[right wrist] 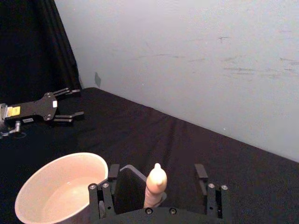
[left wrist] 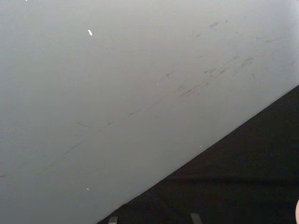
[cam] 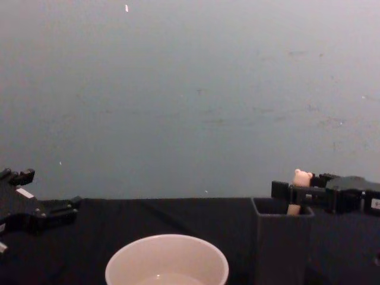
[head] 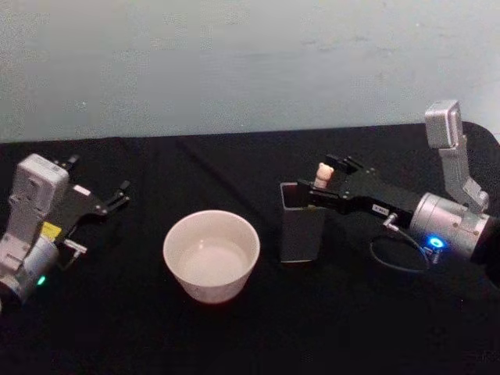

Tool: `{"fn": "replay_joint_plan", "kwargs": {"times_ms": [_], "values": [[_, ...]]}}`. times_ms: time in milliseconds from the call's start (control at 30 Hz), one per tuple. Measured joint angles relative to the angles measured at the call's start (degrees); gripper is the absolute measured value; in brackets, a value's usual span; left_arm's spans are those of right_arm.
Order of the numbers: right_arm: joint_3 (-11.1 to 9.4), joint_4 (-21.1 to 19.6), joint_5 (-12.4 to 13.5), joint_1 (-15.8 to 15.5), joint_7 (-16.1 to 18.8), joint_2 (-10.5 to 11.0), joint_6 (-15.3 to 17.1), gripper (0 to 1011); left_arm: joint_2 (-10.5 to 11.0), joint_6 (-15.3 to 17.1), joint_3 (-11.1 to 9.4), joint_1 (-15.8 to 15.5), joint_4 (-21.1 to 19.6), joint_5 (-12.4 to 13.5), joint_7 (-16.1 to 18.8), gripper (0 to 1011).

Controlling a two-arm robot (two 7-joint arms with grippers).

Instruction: Pick up the stirring spoon with one hand, stir inside the cup, then place it back in its original position.

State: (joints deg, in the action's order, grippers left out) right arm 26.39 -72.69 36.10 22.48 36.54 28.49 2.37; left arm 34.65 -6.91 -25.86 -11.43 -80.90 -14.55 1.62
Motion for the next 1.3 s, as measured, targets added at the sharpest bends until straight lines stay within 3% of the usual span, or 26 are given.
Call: {"fn": "replay_joint_plan", "kwargs": {"times_ms": [233, 900, 1300], "values": [[0.0, 0.0, 0.0, 0.0, 0.1, 0.0, 0.0, 887, 0.0, 0.0, 0.0, 0.0, 0.0, 0.0, 0.0, 1001], [-0.1, 0.0, 0.1, 0.0, 0.2, 0.0, -0.1, 246, 0.0, 0.0, 0.0, 0.0, 0.0, 0.0, 0.0, 1001], [0.0, -0.2, 0.1, 0.0, 0.4, 0.0, -0.2, 214, 0.0, 0.0, 0.0, 0.0, 0.0, 0.0, 0.0, 1001]]}}
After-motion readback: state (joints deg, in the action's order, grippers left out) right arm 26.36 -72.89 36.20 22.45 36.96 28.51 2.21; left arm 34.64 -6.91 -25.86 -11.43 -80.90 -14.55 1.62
